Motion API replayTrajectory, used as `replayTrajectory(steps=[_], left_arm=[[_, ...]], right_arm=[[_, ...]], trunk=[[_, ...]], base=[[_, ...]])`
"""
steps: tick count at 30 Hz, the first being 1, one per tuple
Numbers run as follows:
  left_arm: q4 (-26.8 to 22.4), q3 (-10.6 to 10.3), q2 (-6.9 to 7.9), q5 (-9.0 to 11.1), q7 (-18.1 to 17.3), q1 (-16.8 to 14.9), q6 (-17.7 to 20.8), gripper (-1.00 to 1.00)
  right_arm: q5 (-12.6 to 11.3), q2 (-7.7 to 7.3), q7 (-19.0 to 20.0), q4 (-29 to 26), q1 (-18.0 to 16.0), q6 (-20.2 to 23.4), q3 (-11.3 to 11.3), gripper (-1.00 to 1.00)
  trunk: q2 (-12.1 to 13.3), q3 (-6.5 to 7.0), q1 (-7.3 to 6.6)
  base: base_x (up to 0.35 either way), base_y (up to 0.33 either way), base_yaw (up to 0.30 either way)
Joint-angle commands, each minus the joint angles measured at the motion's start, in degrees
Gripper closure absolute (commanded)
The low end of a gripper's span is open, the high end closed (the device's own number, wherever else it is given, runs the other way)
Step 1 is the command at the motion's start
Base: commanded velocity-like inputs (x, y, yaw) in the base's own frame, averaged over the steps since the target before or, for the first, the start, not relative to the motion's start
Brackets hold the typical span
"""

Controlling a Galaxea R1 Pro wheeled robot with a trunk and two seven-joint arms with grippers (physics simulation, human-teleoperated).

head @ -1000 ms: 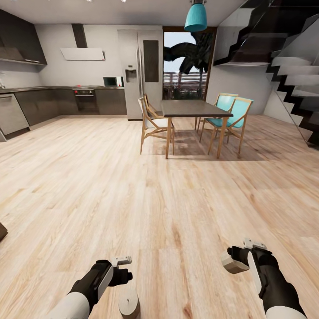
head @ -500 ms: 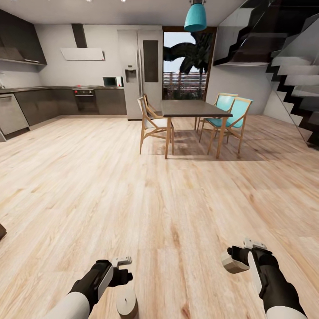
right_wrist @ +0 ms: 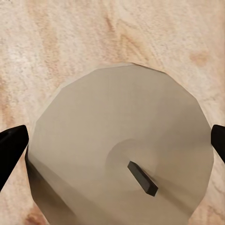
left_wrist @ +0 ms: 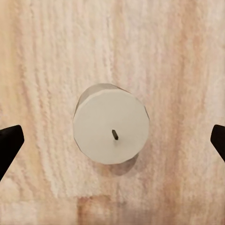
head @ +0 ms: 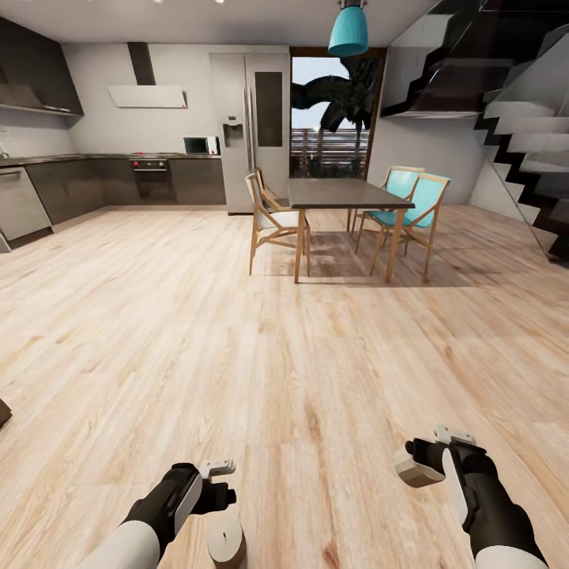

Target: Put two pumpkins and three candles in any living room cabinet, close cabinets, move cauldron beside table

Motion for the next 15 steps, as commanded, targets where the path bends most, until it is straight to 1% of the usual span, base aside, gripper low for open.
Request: replayTrajectory(steps=[1, 5, 10, 15], left_arm=[[-0.1, 0.4, -0.05, -0.1, -0.2, 0.0, 0.3, -1.00], [-0.1, 0.4, -0.07, -0.1, -0.1, 0.0, 0.3, -1.00], [-0.1, 0.4, -0.07, -0.1, -0.1, 0.0, 0.3, -1.00], [-0.1, 0.4, -0.09, -0.1, -0.1, 0.0, 0.3, -1.00]], right_arm=[[0.4, 0.01, 0.1, -0.1, 0.0, 0.3, 0.0, 1.00], [0.4, -0.01, 0.1, -0.1, 0.0, 0.3, 0.0, 1.00], [0.4, 0.02, 0.1, -0.1, 0.0, 0.3, 0.0, 1.00], [0.4, -0.05, 0.1, -0.1, 0.0, 0.3, 0.0, 1.00]], trunk=[[0.0, -0.05, -0.01], [0.0, -0.05, -0.01], [0.0, -0.05, -0.01], [0.0, -0.05, -0.01]], base=[[0.000, 0.000, 0.000], [0.033, 0.008, 0.000], [0.125, 0.055, 0.000], [0.020, 0.008, 0.000]])
